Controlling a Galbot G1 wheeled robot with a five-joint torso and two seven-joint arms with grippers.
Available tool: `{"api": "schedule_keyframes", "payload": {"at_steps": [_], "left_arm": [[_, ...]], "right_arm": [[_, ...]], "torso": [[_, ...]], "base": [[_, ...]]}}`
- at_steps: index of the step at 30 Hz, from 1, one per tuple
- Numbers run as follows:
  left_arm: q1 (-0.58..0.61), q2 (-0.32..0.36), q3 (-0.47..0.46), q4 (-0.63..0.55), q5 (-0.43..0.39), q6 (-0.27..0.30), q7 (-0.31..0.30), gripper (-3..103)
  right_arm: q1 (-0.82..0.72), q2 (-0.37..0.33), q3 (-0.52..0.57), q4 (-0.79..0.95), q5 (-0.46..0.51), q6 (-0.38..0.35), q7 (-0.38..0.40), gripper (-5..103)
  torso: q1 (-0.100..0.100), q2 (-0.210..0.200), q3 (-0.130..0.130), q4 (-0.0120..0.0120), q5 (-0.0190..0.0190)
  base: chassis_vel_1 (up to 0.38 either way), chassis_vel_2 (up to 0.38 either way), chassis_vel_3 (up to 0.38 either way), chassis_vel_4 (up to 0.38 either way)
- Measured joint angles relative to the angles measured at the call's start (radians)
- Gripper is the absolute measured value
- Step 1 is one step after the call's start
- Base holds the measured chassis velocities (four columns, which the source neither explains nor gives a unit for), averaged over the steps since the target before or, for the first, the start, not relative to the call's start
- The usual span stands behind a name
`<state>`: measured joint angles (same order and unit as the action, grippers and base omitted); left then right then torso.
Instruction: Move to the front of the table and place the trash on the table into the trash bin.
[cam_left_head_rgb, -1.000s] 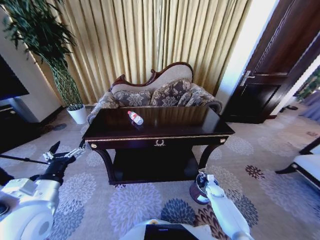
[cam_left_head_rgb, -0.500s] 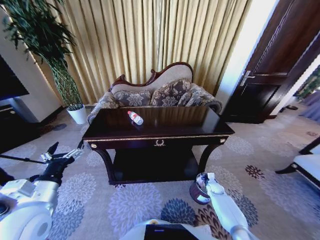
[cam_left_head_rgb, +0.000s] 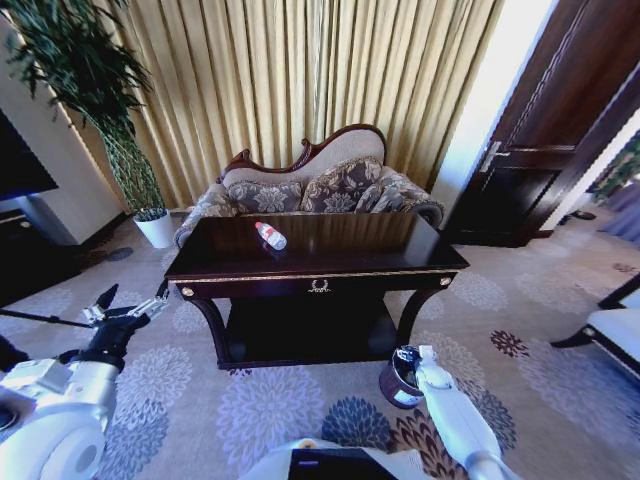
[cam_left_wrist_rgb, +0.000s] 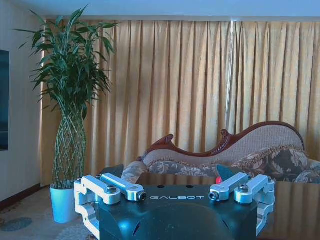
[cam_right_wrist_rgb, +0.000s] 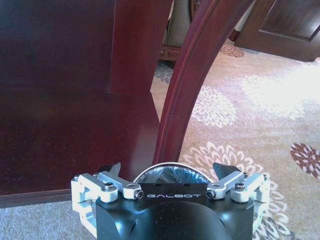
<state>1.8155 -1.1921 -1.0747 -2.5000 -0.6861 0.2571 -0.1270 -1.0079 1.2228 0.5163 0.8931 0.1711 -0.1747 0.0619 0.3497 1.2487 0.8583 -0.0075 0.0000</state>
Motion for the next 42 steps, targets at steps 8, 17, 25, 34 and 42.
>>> {"api": "schedule_keyframes", "payload": {"at_steps": [8, 17, 25, 34, 42], "left_arm": [[-0.007, -0.005, 0.005, 0.000, 0.000, 0.000, 0.001, 100], [-0.007, -0.015, 0.005, 0.000, 0.000, 0.000, 0.001, 100], [-0.009, -0.019, 0.009, 0.000, 0.000, 0.001, 0.001, 100], [-0.009, -0.025, 0.009, 0.000, 0.000, 0.001, 0.002, 100], [-0.016, -0.030, 0.013, 0.000, 0.000, -0.001, 0.003, 100]], "right_arm": [[-0.081, -0.016, 0.023, 0.168, 0.157, -0.045, 0.008, 100], [-0.229, -0.047, 0.082, 0.552, 0.269, -0.070, -0.008, 100], [-0.313, -0.042, 0.116, 0.888, 0.330, -0.042, -0.015, 100], [-0.444, -0.015, 0.140, 1.236, 0.314, -0.046, -0.014, 100], [-0.534, 0.003, 0.128, 1.412, 0.259, -0.083, 0.014, 100]], "torso": [[0.000, 0.000, 0.000, -0.0001, 0.0001], [0.000, 0.000, 0.000, -0.0002, 0.0001], [0.000, 0.000, 0.000, 0.0001, -0.0002], [0.000, 0.000, 0.000, -0.0001, -0.0002], [0.000, 0.000, 0.000, -0.0001, -0.0001]], "base": [[0.000, 0.000, 0.000, 0.000], [0.000, 0.000, 0.000, 0.000], [0.000, 0.000, 0.000, 0.000], [0.000, 0.000, 0.000, 0.000], [0.000, 0.000, 0.000, 0.000]]}}
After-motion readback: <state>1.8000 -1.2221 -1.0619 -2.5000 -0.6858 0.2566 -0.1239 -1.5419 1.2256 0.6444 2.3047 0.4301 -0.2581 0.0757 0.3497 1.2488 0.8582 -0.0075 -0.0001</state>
